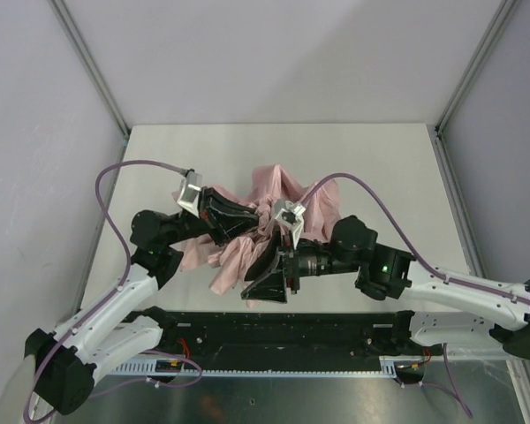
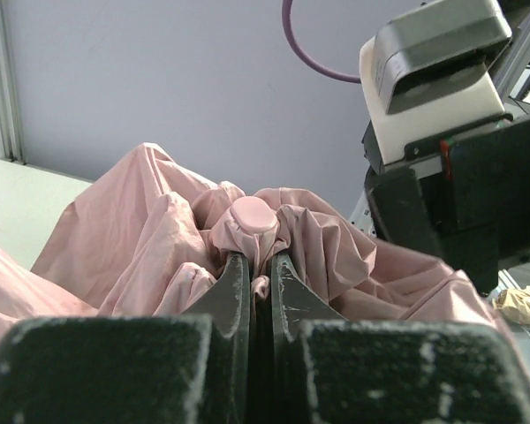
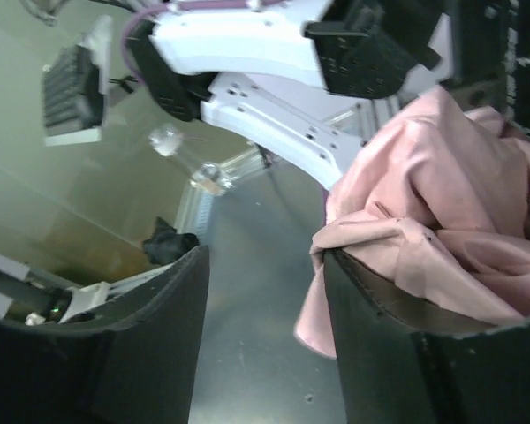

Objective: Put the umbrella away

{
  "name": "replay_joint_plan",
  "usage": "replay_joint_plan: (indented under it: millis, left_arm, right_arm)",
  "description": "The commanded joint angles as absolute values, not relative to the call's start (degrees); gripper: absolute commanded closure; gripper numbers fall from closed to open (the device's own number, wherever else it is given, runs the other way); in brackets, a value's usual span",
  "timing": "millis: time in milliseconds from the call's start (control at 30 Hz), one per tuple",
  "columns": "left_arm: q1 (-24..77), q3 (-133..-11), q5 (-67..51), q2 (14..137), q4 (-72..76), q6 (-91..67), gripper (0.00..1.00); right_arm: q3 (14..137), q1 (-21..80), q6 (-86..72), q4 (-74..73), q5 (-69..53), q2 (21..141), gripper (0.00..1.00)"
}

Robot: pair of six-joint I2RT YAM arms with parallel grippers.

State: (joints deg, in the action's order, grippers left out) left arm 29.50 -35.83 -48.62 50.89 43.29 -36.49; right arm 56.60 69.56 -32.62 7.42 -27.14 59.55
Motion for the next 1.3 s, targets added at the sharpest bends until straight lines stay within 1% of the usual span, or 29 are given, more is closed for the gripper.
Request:
replay_joint_plan:
  millis: [0,167,267,400,500,567,667,733,800,833,867,967,1000,1067,1100,1167,1267]
  left_arm:
    - [28.69,-34.82,-46.56,48.64,49.01,-37.58,1.0]
    - [26.96,-33.43,-44.89,47.36,49.57,-36.87,1.0]
    - [26.05,-32.63,-44.27,47.2,50.85,-37.1,1.0]
    - [25.15,-30.94,-43.31,45.44,52.71,-37.56,1.0]
    - [24.83,-30.11,-43.32,44.32,53.64,-37.75,1.0]
    - [24.69,-29.76,-43.48,43.38,54.1,-37.74,1.0]
    - [24.56,-28.92,-43.58,41.63,55.15,-37.46,1.0]
    - [24.53,-28.24,-43.79,40.51,56.59,-37.47,1.0]
    - [24.52,-27.58,-44.02,39.53,58.38,-37.78,1.0]
    - [24.57,-27.33,-44.2,39.01,59.07,-37.87,1.0]
    - [24.54,-27.02,-44.34,38.4,59.73,-37.92,1.0]
    - [24.54,-25.82,-44.27,36.31,61.07,-37.52,1.0]
    - [24.53,-25.48,-44.19,35.51,61.6,-37.44,1.0]
    - [24.57,-24.98,-44.45,34.21,62.33,-37.16,1.0]
    - [24.59,-24.88,-44.59,33.76,62.59,-37.03,1.0]
    - [24.6,-24.92,-45.18,33.03,63.26,-36.94,1.0]
    - [24.58,-25.0,-45.41,32.21,64.26,-37.09,1.0]
  right_arm:
    - [59.53,70.83,-29.36,2.26,-17.59,58.97,0.36]
    - [59.74,75.16,-23.99,-7.84,-10.61,51.25,0.2]
    - [59.74,75.72,-24.87,-13.39,-3.0,45.79,0.15]
    - [58.96,75.2,-30.94,-21.95,18.88,38.73,0.09]
    - [57.79,72.6,-36.21,-26.47,31.32,34.54,0.06]
    - [57.14,69.7,-37.92,-27.8,34.07,32.43,0.05]
    - [56.6,65.24,-38.08,-27.89,33.58,30.82,0.04]
    - [56.38,61.57,-37.78,-28.5,33.44,30.93,0.02]
    - [56.35,56.39,-36.1,-27.3,26.97,32.58,0.01]
    - [56.39,52.94,-35.93,-26.44,21.13,34.09,0.01]
    - [56.36,48.4,-36.07,-25.13,13.73,36.16,0.01]
    - [55.13,31.82,-38.65,-16.8,-16.87,40.6,0.03]
    - [53.41,27.6,-40.99,-11.61,-25.49,41.0,0.04]
    - [49.23,22.33,-47.8,2.24,-38.61,41.45,0.03]
    - [47.64,21.01,-51.37,8.06,-43.3,42.13,0.02]
    - [45.79,19.93,-56.11,14.87,-48.38,43.78,0.02]
    - [44.23,19.86,-58.93,18.21,-50.35,44.99,0.02]
